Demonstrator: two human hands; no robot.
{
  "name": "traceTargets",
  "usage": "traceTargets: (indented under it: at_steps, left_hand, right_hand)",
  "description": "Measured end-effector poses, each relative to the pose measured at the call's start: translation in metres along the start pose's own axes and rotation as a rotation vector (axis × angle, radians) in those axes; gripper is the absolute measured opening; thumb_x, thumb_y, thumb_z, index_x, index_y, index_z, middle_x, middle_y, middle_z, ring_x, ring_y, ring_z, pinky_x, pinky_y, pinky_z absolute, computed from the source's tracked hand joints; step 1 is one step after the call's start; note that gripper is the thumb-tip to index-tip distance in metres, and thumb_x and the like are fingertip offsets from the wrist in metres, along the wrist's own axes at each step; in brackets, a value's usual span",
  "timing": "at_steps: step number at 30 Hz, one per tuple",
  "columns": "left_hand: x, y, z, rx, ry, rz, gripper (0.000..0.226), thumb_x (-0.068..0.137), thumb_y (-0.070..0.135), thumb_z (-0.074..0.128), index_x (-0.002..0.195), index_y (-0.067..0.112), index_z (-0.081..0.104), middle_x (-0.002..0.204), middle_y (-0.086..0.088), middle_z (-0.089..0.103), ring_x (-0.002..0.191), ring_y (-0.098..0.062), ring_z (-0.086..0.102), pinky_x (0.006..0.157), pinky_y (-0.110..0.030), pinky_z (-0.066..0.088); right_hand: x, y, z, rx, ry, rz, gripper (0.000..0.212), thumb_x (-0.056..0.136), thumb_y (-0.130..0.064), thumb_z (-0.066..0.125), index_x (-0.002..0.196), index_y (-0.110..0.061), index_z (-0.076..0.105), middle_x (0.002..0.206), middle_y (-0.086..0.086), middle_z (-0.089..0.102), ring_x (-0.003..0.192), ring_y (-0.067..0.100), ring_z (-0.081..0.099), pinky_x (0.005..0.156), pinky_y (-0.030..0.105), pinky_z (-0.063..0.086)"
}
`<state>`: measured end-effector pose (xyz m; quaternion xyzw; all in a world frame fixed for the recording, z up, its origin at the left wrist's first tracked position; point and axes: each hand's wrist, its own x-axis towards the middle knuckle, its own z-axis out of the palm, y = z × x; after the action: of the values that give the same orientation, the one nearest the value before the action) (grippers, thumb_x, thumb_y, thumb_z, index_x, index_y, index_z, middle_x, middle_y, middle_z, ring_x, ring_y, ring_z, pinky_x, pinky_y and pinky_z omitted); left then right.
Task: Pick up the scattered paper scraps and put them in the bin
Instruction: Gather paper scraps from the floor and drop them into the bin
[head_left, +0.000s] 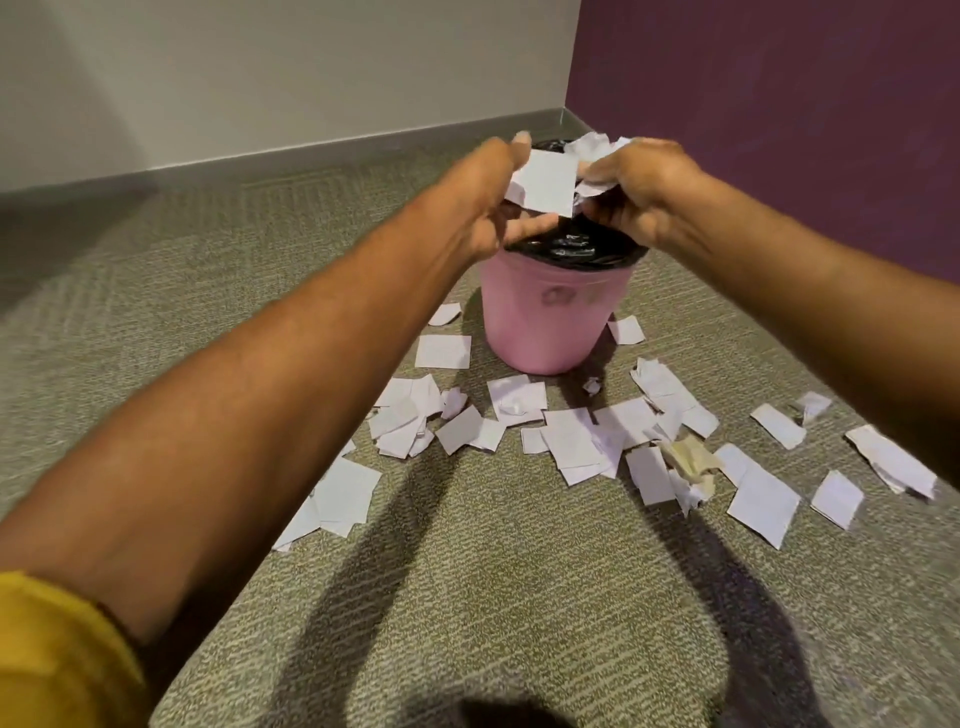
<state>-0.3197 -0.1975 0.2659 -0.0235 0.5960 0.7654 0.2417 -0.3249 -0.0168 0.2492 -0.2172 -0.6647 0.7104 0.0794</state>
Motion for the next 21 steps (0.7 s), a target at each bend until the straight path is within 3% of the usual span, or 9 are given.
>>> traceTargets:
  at_steps: [2, 4, 6, 8, 10, 12, 13, 17, 21]
  left_hand:
    - [-0.002, 0.005, 0.002, 0.043, -0.014, -0.013, 0.024, 0.111, 0.036, 0.052, 0.108, 0.014, 0.061, 0.108, -0.015, 0.073, 0.107, -0.032, 0.074, 0.088, -0.053, 0.065]
    - [-0.004, 0.008, 0.002, 0.082, -0.023, -0.039, 0.031, 0.11, 0.044, 0.051, 0.107, 0.014, 0.06, 0.118, -0.019, 0.067, 0.117, -0.038, 0.07, 0.093, -0.053, 0.063]
    - [-0.007, 0.011, -0.003, 0.09, -0.015, -0.063, 0.039, 0.109, 0.047, 0.052, 0.127, 0.012, 0.056, 0.142, -0.03, 0.051, 0.128, -0.045, 0.06, 0.097, -0.054, 0.061]
    - [-0.011, 0.016, -0.012, 0.09, 0.01, -0.083, 0.066, 0.109, 0.047, 0.053, 0.16, 0.009, 0.034, 0.162, -0.034, 0.03, 0.133, -0.049, 0.055, 0.098, -0.054, 0.061]
    - [-0.02, 0.025, -0.026, 0.135, 0.055, -0.078, 0.074, 0.108, 0.047, 0.054, 0.163, 0.005, 0.027, 0.152, -0.031, 0.042, 0.124, -0.044, 0.063, 0.09, -0.049, 0.064]
    - [-0.031, 0.036, -0.041, 0.223, 0.102, -0.079, 0.069, 0.107, 0.047, 0.055, 0.154, 0.001, 0.035, 0.126, -0.021, 0.056, 0.109, -0.037, 0.07, 0.08, -0.043, 0.067]
    - [-0.035, 0.043, -0.049, 0.265, 0.117, -0.076, 0.067, 0.107, 0.047, 0.056, 0.151, 0.0, 0.038, 0.121, -0.018, 0.056, 0.108, -0.036, 0.071, 0.078, -0.042, 0.067]
    - [-0.05, 0.065, -0.093, 0.394, 0.157, -0.064, 0.064, 0.105, 0.046, 0.06, 0.147, 0.002, 0.039, 0.127, -0.02, 0.057, 0.111, -0.038, 0.073, 0.084, -0.045, 0.066]
    - [-0.061, 0.078, -0.134, 0.548, 0.287, -0.054, 0.051, 0.107, 0.039, 0.058, 0.143, 0.006, 0.042, 0.126, -0.018, 0.057, 0.117, -0.04, 0.07, 0.09, -0.049, 0.063]
  right_hand:
    - [0.01, -0.002, 0.0, -0.012, 0.024, -0.008, 0.044, 0.086, 0.016, 0.067, 0.126, -0.003, 0.067, 0.113, 0.017, 0.075, 0.096, 0.032, 0.079, 0.071, 0.043, 0.068]
    - [0.014, -0.004, 0.0, -0.042, 0.035, -0.011, 0.041, 0.089, 0.011, 0.07, 0.125, -0.006, 0.067, 0.109, 0.012, 0.071, 0.098, 0.027, 0.076, 0.073, 0.04, 0.068]
    - [0.019, -0.003, -0.001, -0.05, 0.046, 0.013, 0.035, 0.091, 0.007, 0.071, 0.123, -0.006, 0.067, 0.108, 0.01, 0.07, 0.09, 0.023, 0.074, 0.073, 0.039, 0.069]
    - [0.022, 0.0, 0.0, -0.057, 0.056, 0.032, 0.025, 0.093, 0.004, 0.071, 0.114, -0.008, 0.066, 0.11, 0.01, 0.067, 0.08, 0.018, 0.068, 0.065, 0.032, 0.067]
    - [0.019, 0.001, 0.004, -0.078, 0.062, 0.041, 0.02, 0.093, -0.001, 0.072, 0.101, -0.016, 0.06, 0.113, 0.008, 0.065, 0.083, 0.015, 0.065, 0.064, 0.028, 0.064]
    - [0.017, 0.001, 0.006, -0.085, 0.078, 0.026, 0.026, 0.095, -0.002, 0.071, 0.093, -0.02, 0.053, 0.117, 0.006, 0.065, 0.1, 0.018, 0.065, 0.08, 0.031, 0.064]
    - [0.015, 0.0, 0.007, -0.084, 0.092, 0.009, 0.027, 0.095, -0.001, 0.068, 0.09, -0.021, 0.051, 0.113, 0.005, 0.065, 0.099, 0.018, 0.063, 0.081, 0.031, 0.062]
    - [0.009, -0.011, 0.02, -0.046, 0.095, -0.065, 0.02, 0.095, 0.001, 0.059, 0.09, -0.018, 0.063, 0.086, 0.0, 0.068, 0.068, 0.012, 0.058, 0.052, 0.025, 0.049]
    - [-0.007, -0.019, 0.04, 0.012, 0.049, -0.141, 0.016, 0.086, -0.002, 0.068, 0.089, -0.017, 0.074, 0.069, -0.002, 0.067, 0.055, 0.009, 0.057, 0.047, 0.024, 0.043]
